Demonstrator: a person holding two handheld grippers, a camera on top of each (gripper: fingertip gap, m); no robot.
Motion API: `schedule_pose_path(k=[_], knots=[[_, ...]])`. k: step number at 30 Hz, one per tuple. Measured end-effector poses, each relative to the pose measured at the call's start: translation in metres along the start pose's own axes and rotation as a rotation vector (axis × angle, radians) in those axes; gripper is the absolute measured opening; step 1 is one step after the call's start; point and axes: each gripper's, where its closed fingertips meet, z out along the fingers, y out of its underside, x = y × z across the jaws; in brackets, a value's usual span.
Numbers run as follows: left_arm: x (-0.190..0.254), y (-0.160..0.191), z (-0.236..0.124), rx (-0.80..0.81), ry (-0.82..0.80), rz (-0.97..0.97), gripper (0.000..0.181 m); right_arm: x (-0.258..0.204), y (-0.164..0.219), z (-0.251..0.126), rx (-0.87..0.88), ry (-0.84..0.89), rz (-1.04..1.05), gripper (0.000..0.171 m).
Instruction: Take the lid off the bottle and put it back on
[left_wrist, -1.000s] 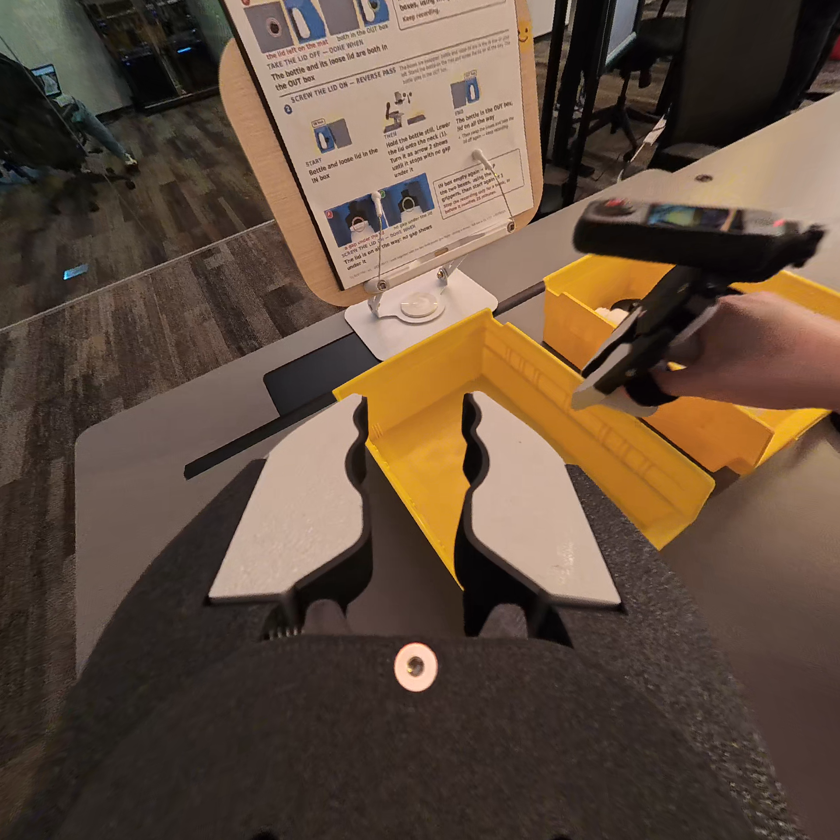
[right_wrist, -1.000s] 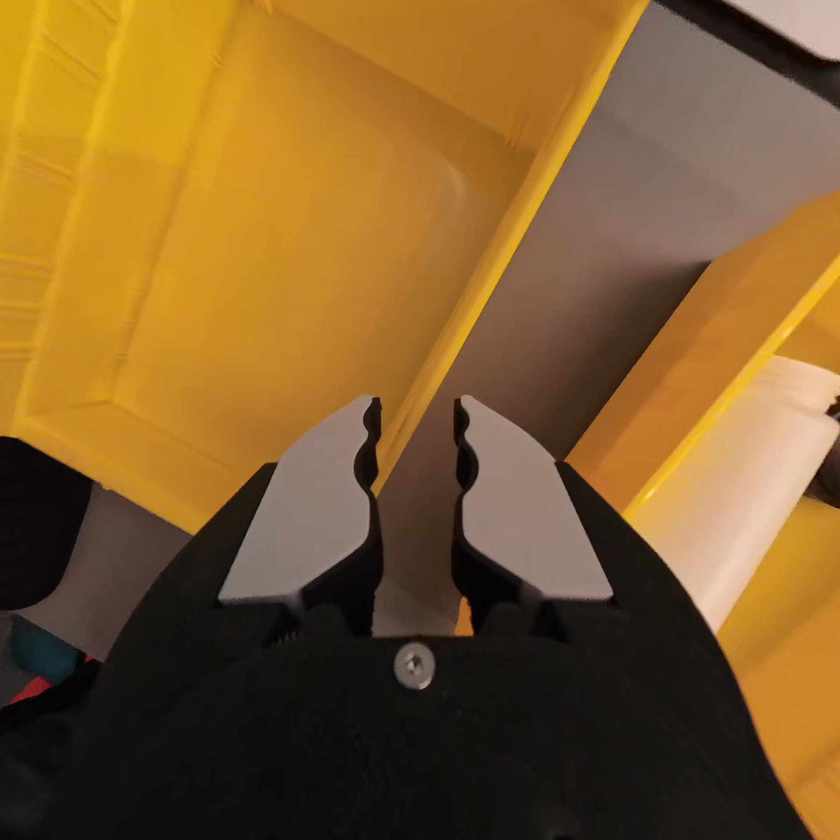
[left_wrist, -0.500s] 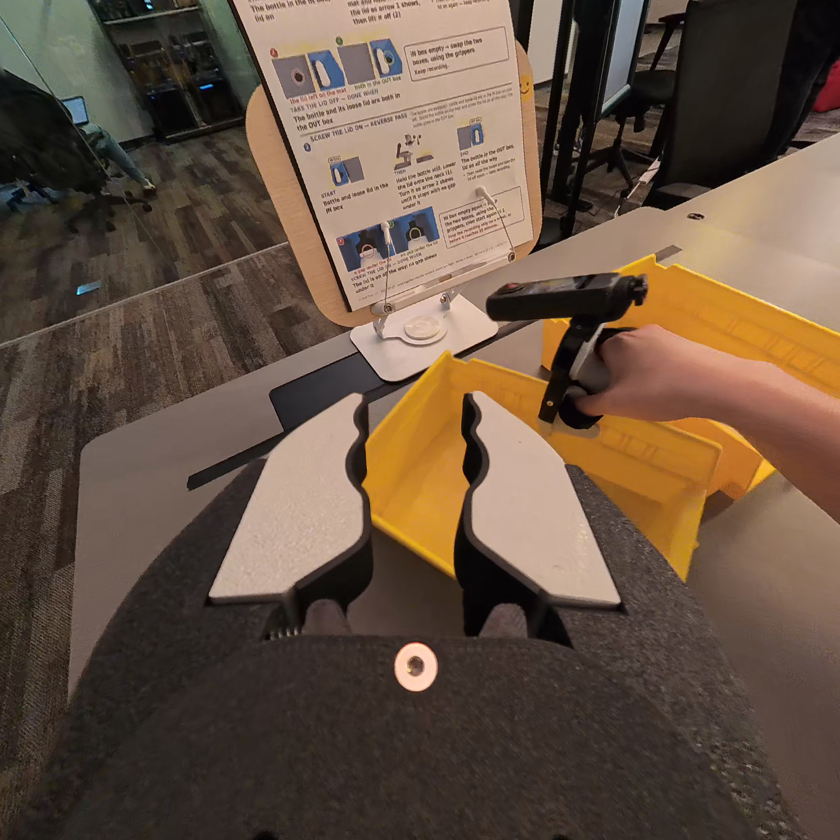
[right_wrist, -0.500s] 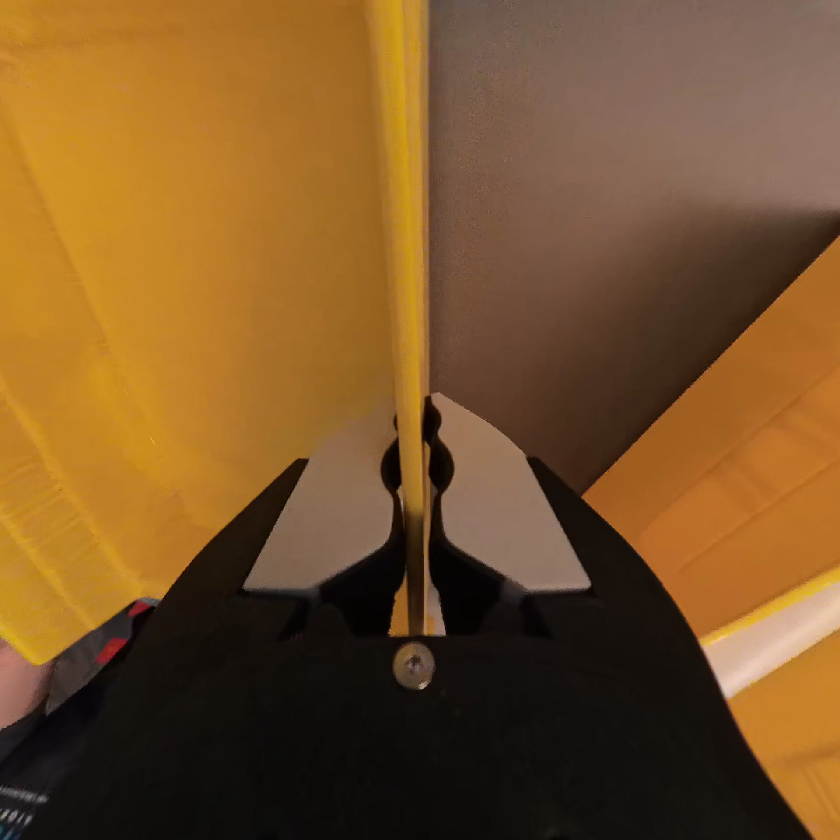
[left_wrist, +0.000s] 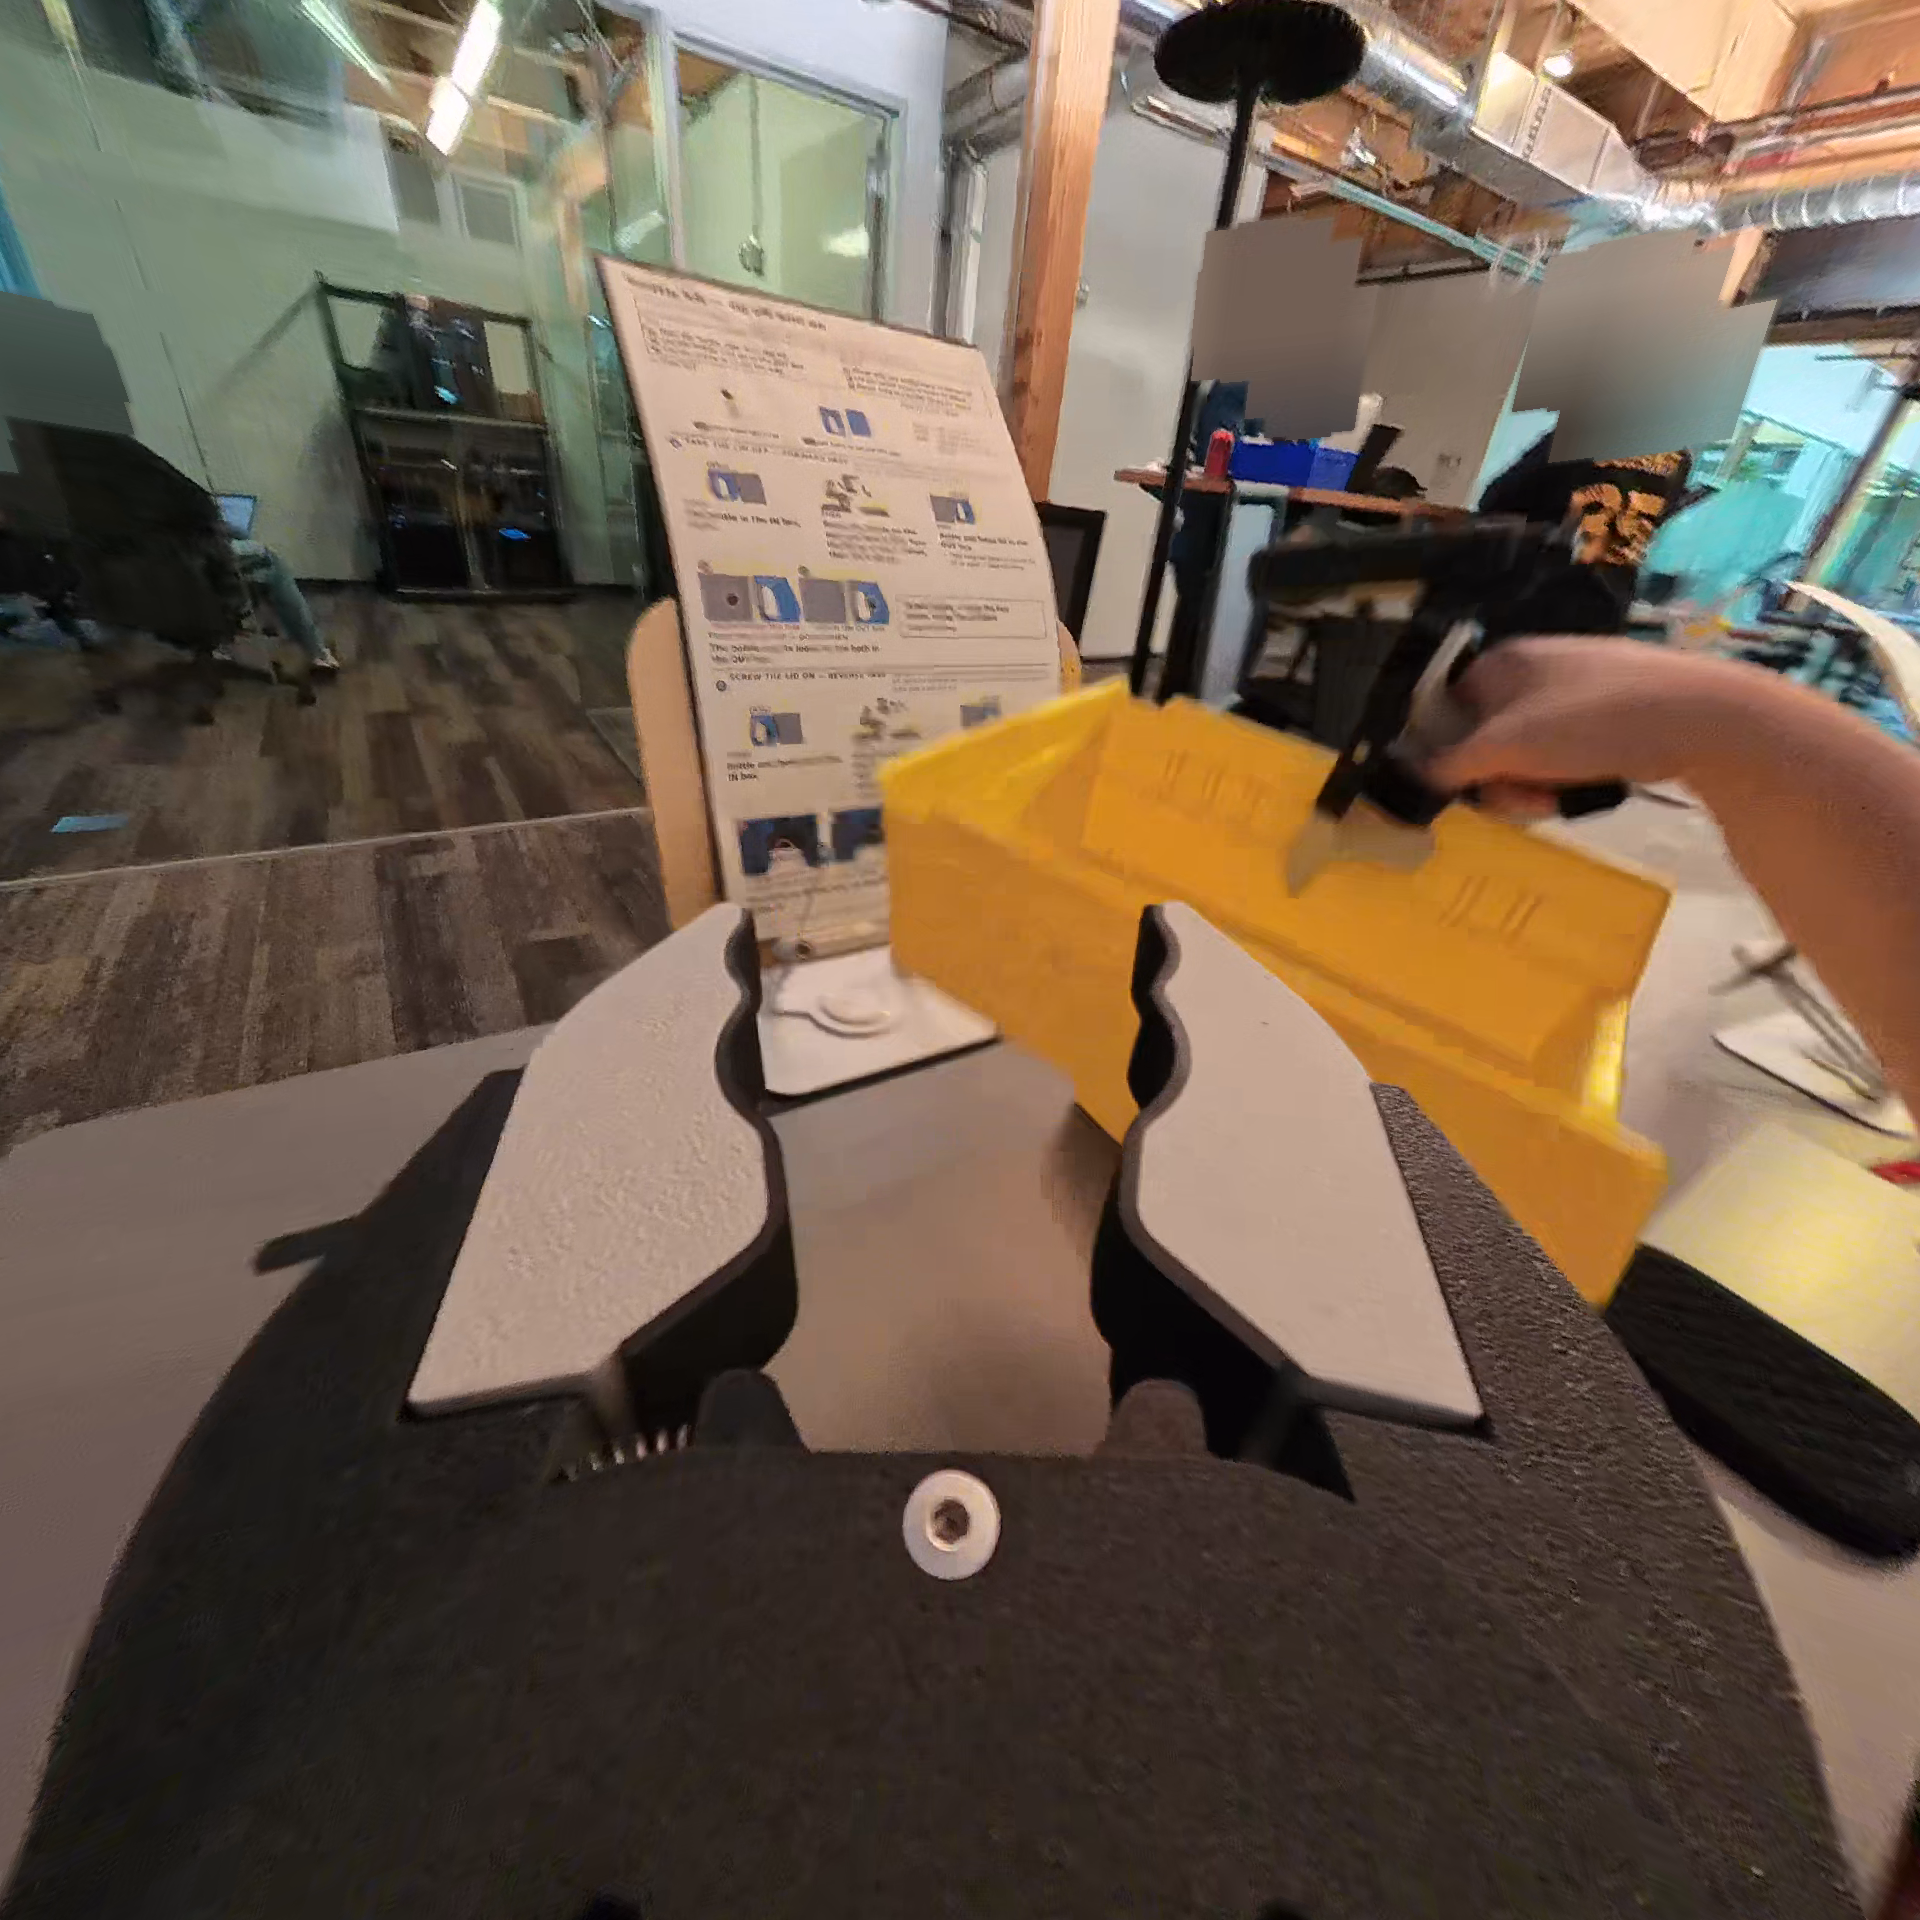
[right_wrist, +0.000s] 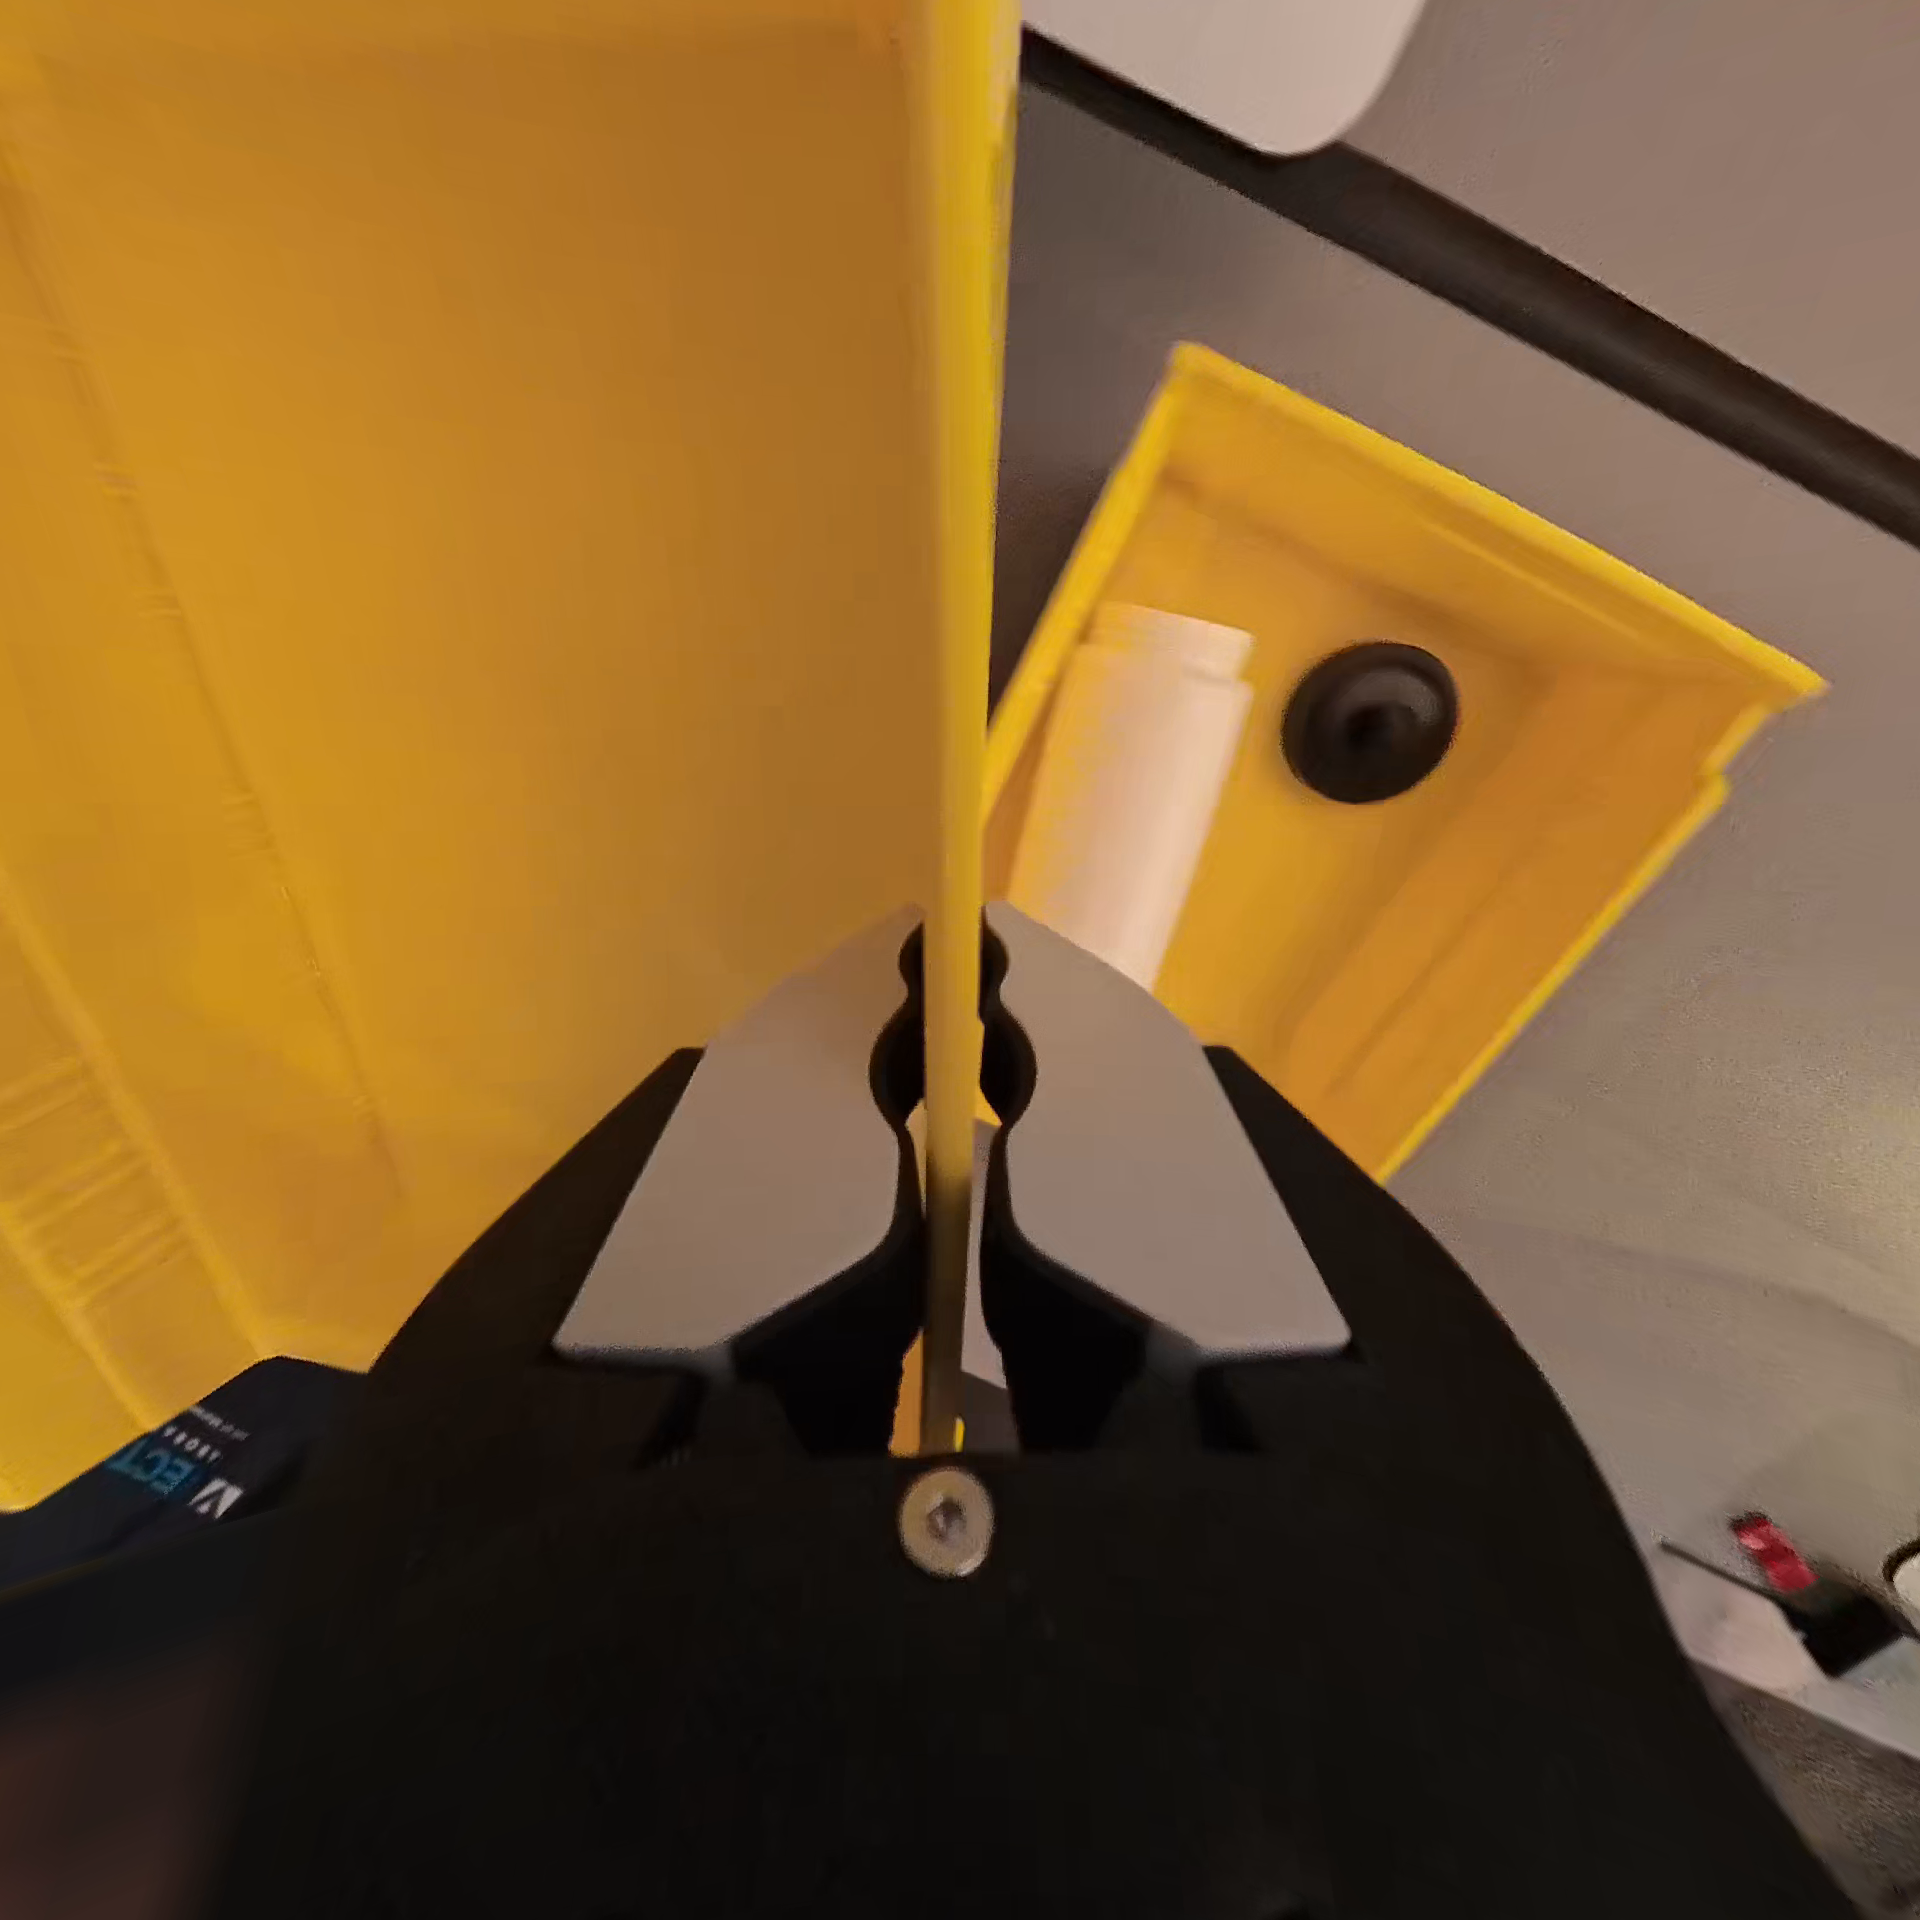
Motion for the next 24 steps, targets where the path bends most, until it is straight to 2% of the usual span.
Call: schedule_pose_path(k=[5,11,14,17,20,24], knots=[[0.042,0.049,0.043,-0.222,0.225,-0.062,0.073,0.126,0.070,-0.067,0.075,0.037,0.242,0.006],[0.110,0.145,0.112,-0.511,0.411,-0.082,0.068,0.254,0.181,-0.095,0.099,0.108,0.481,0.006],[0.128,0.199,0.139,-0.647,0.431,-0.101,0.066,0.301,0.231,-0.089,0.070,0.129,0.568,0.006],[0.131,0.235,0.165,-0.763,0.407,-0.195,0.067,0.336,0.270,-0.070,0.037,0.125,0.627,0.006],[0.134,0.256,0.193,-0.873,0.373,-0.229,0.065,0.360,0.294,-0.039,0.018,0.084,0.675,0.006],[0.147,0.289,0.210,-1.127,0.329,-0.202,0.063,0.381,0.308,0.007,0.009,0.048,0.705,0.006]])
